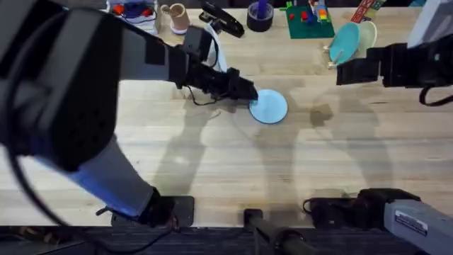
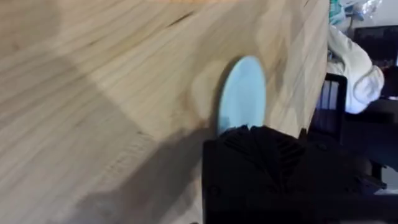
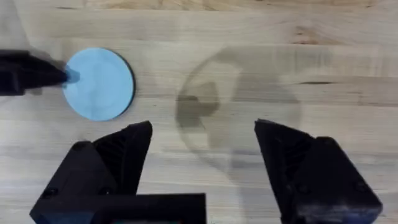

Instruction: Pick up the plates from the table one by one and place each into a slot on the dish rack.

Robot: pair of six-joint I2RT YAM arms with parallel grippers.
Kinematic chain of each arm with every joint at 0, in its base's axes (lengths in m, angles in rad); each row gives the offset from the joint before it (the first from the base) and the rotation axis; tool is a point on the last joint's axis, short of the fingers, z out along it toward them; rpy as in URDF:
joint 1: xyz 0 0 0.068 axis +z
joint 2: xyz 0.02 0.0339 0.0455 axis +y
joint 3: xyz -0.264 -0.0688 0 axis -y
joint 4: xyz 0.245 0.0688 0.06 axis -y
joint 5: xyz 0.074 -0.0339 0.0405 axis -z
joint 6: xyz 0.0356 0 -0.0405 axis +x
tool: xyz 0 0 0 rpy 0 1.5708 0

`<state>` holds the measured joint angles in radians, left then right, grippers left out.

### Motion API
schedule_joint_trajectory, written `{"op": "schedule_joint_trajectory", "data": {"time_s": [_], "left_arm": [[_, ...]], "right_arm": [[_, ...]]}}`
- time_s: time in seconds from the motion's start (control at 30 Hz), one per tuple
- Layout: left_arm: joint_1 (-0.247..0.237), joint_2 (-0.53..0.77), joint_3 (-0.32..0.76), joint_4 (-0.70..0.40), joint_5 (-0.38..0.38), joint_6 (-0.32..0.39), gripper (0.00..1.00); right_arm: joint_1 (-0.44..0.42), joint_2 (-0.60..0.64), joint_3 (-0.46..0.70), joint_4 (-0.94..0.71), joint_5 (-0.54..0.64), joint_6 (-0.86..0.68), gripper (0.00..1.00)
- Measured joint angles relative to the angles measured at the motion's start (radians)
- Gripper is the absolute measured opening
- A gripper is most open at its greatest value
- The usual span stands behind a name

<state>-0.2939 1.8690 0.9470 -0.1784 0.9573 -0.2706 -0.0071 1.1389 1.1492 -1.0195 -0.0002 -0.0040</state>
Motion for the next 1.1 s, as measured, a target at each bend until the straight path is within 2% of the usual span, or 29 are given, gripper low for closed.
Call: {"op": "schedule_joint_trajectory", "data": {"time_s": [0.17, 0.33, 0.53, 0.63, 0.77, 0.93, 1.1], "left_arm": [[0.000, -0.108, 0.000, -0.039, -0.028, 0.000, 0.039], [0.000, -0.198, 0.000, -0.133, -0.061, 0.001, 0.040], [-0.008, -0.317, 0.000, -0.272, -0.185, -0.018, 0.041], [-0.031, -0.373, 0.000, -0.285, -0.250, -0.052, 0.041], [-0.077, -0.402, 0.000, -0.289, -0.298, -0.089, 0.041], [-0.119, -0.402, 0.000, -0.286, -0.323, -0.120, 0.041], [-0.130, -0.402, 0.000, -0.280, -0.327, -0.133, 0.041]], "right_arm": [[0.000, 0.000, 0.000, 0.000, 0.000, -0.003, 0.995], [0.000, 0.000, 0.000, 0.000, 0.000, -0.003, 0.995], [0.000, 0.000, 0.000, 0.000, 0.000, -0.003, 0.993], [0.000, 0.000, 0.000, 0.000, 0.000, -0.003, 0.993], [0.000, 0.000, 0.000, 0.000, 0.000, -0.003, 0.994], [0.000, 0.000, 0.000, 0.004, 0.000, -0.003, 0.994], [0.000, 0.000, 0.000, 0.022, 0.000, -0.003, 0.993]]}}
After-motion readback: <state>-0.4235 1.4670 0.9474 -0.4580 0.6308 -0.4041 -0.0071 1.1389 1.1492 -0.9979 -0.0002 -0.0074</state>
